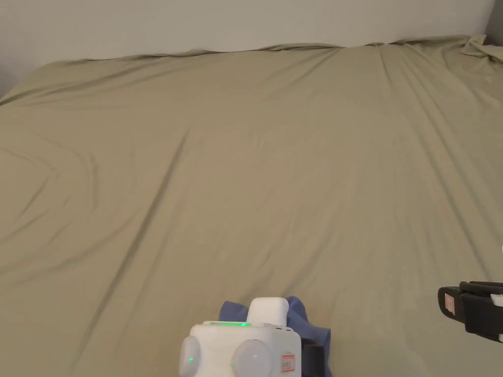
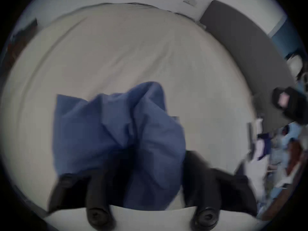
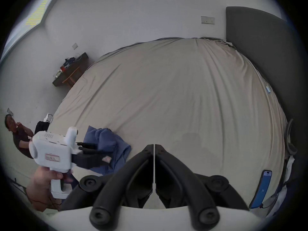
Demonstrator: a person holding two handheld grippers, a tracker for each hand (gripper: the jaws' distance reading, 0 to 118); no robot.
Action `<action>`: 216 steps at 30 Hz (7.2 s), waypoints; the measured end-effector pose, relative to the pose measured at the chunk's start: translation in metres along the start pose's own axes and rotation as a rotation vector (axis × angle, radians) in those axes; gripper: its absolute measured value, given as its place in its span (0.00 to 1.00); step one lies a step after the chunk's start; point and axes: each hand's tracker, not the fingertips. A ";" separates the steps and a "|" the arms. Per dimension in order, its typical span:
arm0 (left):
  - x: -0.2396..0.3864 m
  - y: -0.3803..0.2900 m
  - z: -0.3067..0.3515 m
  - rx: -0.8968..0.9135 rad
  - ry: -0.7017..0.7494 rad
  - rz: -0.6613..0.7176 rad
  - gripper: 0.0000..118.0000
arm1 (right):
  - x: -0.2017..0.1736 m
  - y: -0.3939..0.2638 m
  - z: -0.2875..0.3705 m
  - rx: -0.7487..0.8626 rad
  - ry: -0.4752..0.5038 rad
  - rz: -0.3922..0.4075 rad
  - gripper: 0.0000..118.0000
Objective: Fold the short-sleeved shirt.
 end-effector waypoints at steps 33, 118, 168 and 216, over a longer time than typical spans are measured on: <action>0.021 -0.033 0.042 -0.044 -0.160 -0.097 0.07 | 0.009 -0.001 -0.030 0.034 0.361 -0.094 0.03; -0.115 0.130 0.352 0.716 0.500 -0.013 0.00 | 0.015 0.158 0.055 0.438 -0.097 -0.008 0.03; 0.083 0.150 0.306 1.041 0.529 -0.191 0.00 | -0.052 0.188 0.123 0.735 -0.276 0.067 0.03; 0.087 0.145 0.314 1.040 0.535 -0.193 1.00 | -0.062 0.190 0.130 0.723 -0.256 0.071 1.00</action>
